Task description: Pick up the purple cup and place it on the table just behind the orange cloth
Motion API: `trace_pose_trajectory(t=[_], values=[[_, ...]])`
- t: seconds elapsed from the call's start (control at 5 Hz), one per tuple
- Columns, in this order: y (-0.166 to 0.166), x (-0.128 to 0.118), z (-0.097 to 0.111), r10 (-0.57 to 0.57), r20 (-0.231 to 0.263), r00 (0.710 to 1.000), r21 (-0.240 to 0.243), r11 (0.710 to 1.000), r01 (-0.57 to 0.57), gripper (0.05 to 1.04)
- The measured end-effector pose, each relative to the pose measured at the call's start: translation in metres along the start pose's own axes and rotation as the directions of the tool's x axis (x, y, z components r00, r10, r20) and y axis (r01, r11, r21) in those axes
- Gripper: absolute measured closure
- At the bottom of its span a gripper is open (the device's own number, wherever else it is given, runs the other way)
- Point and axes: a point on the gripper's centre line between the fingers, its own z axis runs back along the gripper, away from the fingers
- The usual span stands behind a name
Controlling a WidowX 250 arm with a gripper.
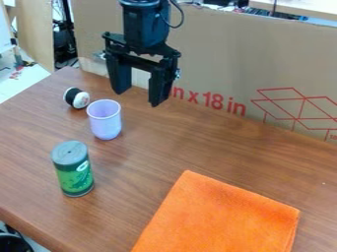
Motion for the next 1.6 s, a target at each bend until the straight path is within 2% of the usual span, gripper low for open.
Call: trace_pose_trajectory(t=[0.2,0.4,0.6,0.8,1.0,1.2,1.4,1.6], values=[[0.000,-0.001,-0.007,-0.002,-0.028,1.000,-0.002,1.000,0.002,0.083],[0.009,0.001,-0.019,-0.062,0.001,0.998,-0.011,0.998,0.062,0.083],[0.025,0.004,-0.021,-0.098,0.024,0.995,0.024,0.995,0.098,0.083],[0.036,0.006,-0.023,-0.084,0.050,0.995,0.047,0.996,0.081,0.083],[0.054,0.010,-0.038,-0.051,0.038,0.998,0.068,0.996,0.049,0.083],[0.066,0.016,-0.047,-0.006,0.020,1.000,0.067,0.998,0.005,0.083],[0.078,0.020,-0.056,0.018,0.018,1.000,0.063,0.998,-0.019,0.083],[0.081,0.024,-0.068,0.023,0.004,1.000,0.037,0.999,-0.023,0.083]])
